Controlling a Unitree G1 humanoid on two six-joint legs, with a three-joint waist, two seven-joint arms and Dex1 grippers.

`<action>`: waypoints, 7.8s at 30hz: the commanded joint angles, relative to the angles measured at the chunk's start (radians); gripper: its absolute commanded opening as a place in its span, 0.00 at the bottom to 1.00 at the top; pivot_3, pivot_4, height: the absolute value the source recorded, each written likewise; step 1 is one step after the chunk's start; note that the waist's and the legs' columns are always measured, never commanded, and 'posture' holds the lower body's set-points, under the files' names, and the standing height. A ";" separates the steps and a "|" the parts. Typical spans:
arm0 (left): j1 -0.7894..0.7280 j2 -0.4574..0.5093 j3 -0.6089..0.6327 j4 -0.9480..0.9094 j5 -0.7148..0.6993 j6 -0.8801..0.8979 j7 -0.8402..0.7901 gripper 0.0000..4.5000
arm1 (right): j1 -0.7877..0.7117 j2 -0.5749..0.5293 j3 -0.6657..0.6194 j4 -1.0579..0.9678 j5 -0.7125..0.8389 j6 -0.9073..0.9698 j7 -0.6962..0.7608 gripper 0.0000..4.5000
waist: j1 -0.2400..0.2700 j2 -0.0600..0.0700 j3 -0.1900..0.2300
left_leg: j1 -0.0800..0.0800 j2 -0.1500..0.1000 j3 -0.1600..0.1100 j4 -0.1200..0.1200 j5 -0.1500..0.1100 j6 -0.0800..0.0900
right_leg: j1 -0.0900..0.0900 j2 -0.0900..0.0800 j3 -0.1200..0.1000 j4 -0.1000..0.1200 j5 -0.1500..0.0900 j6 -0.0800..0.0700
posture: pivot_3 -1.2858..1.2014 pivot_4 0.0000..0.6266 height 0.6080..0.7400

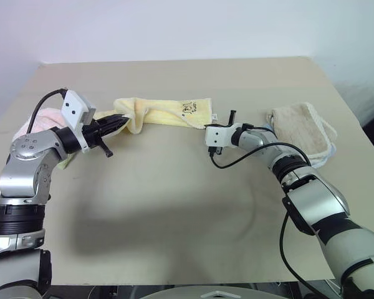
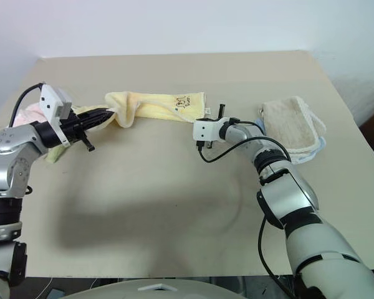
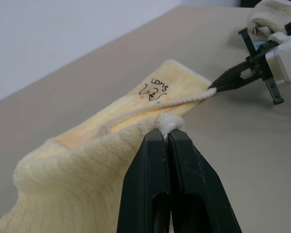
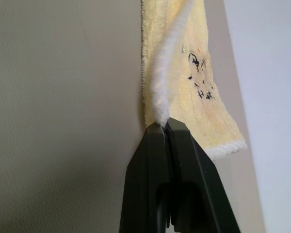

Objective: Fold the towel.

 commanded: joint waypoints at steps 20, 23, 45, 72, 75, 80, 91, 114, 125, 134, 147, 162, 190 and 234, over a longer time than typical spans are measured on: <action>-0.267 -0.014 0.096 0.362 0.154 -0.324 0.254 0.00 | -0.077 -0.364 -0.346 -0.304 0.338 0.118 0.245 0.01 | 0.003 0.000 0.000 | 0.000 0.001 0.001 -0.001 0.000 0.000 | 0.001 0.000 -0.001 -0.003 0.000 0.000 | 0.52 0.24 0.93; -0.364 -0.021 0.082 0.501 0.197 -0.403 0.285 0.00 | -0.125 -0.389 -0.339 -0.268 0.315 0.119 0.236 0.01 | 0.003 0.000 0.000 | 0.000 0.001 0.002 0.000 0.000 0.000 | 0.001 0.000 -0.001 -0.002 0.000 0.000 | 0.52 0.24 0.93; 0.153 0.149 0.157 -0.112 -0.188 0.033 -0.096 0.00 | 0.774 -0.632 -0.551 -1.216 0.872 0.605 0.801 0.01 | 0.008 0.001 0.001 | -0.010 0.001 0.006 0.002 -0.007 0.010 | -0.004 0.000 0.006 -0.013 0.002 0.003 | 0.52 0.24 0.93; 0.221 0.253 0.131 0.084 0.071 -0.126 -0.116 0.00 | 0.822 -0.670 -0.624 -1.211 0.907 0.800 0.925 0.01 | 0.016 0.009 -0.001 | -0.003 0.028 0.031 -0.001 -0.010 0.006 | 0.012 0.024 0.028 -0.031 0.003 -0.008 | 0.52 0.24 0.93; 0.086 0.201 0.043 0.242 0.202 -0.244 -0.017 0.00 | 0.734 -0.626 -0.573 -1.115 0.824 0.743 0.865 0.01 | 0.017 0.009 -0.001 | -0.002 0.028 0.031 0.000 -0.010 0.006 | 0.013 0.024 0.027 -0.031 0.005 -0.007 | 0.52 0.24 0.93; -0.103 0.131 -0.093 0.498 0.373 -0.434 0.080 0.00 | 0.542 -0.543 -0.477 -0.888 0.679 0.617 0.757 0.01 | 0.013 0.008 -0.001 | -0.002 0.027 0.032 0.003 -0.007 0.008 | 0.013 0.025 0.027 -0.031 0.009 0.000 | 0.52 0.24 0.93; -0.263 0.043 -0.220 0.753 0.503 -0.595 0.125 0.16 | 0.349 -0.448 -0.376 -0.592 0.511 0.441 0.637 0.10 | 0.010 0.008 -0.001 | -0.007 0.025 0.037 0.000 -0.007 0.008 | 0.004 0.026 0.033 -0.027 0.009 0.000 | 0.52 0.24 0.93; -0.100 -0.010 -0.006 0.342 0.224 -0.378 0.131 1.00 | 0.654 -0.412 -0.716 -1.290 1.020 1.230 0.526 0.96 | 0.011 0.007 -0.001 | -0.003 0.026 0.040 0.006 -0.007 0.008 | 0.004 0.025 0.040 -0.015 0.009 0.000 | 0.52 0.24 0.93; 0.013 -0.029 -0.111 0.100 0.153 -0.284 -0.068 1.00 | 0.660 -0.038 -1.021 -1.491 1.489 2.118 0.020 0.98 | 0.014 0.004 -0.003 | -0.003 0.027 0.040 0.007 -0.007 0.008 | 0.005 0.025 0.041 -0.016 0.009 0.000 | 0.52 0.24 0.93; 0.073 -0.056 -0.162 -0.041 0.110 -0.178 -0.120 1.00 | 0.614 0.159 -1.200 -1.417 1.621 2.230 -0.330 0.98 | 0.011 0.005 -0.003 | -0.003 0.027 0.041 0.006 -0.007 0.009 | 0.004 0.025 0.041 -0.016 0.009 0.000 | 0.52 0.24 0.93; 0.101 -0.081 -0.167 -0.066 0.125 -0.177 -0.099 1.00 | 0.366 0.346 -1.481 -1.242 1.532 2.162 -0.697 0.98 | 0.007 0.005 -0.003 | -0.002 0.028 0.042 0.006 -0.007 0.009 | 0.004 0.029 0.041 -0.015 0.009 0.000 | 0.52 0.24 0.93; 0.112 -0.086 -0.164 -0.071 0.125 -0.184 -0.080 1.00 | 0.396 0.350 -1.484 -1.255 1.535 2.094 -0.784 0.98 | 0.012 0.001 -0.007 | 0.004 0.028 0.041 0.006 -0.007 0.010 | 0.013 0.029 0.040 -0.020 0.008 0.000 | 0.52 0.24 0.93; 0.142 -0.091 -0.165 -0.077 0.131 -0.197 -0.065 1.00 | 0.455 0.309 -1.303 -1.314 1.653 1.935 -0.767 0.00 | 0.006 0.002 -0.006 | -0.004 0.032 0.042 -0.003 -0.008 0.011 | 0.005 0.030 0.040 -0.031 0.009 0.000 | 0.52 0.24 0.93; 0.285 -0.163 0.070 -0.248 -0.018 0.005 0.225 1.00 | 0.256 0.076 -0.256 -1.229 0.886 1.318 0.304 0.97 | 0.010 0.001 -0.003 | -0.011 0.037 0.050 -0.002 -0.008 0.010 | -0.005 0.032 0.040 -0.031 0.014 -0.005 | 0.52 0.24 0.93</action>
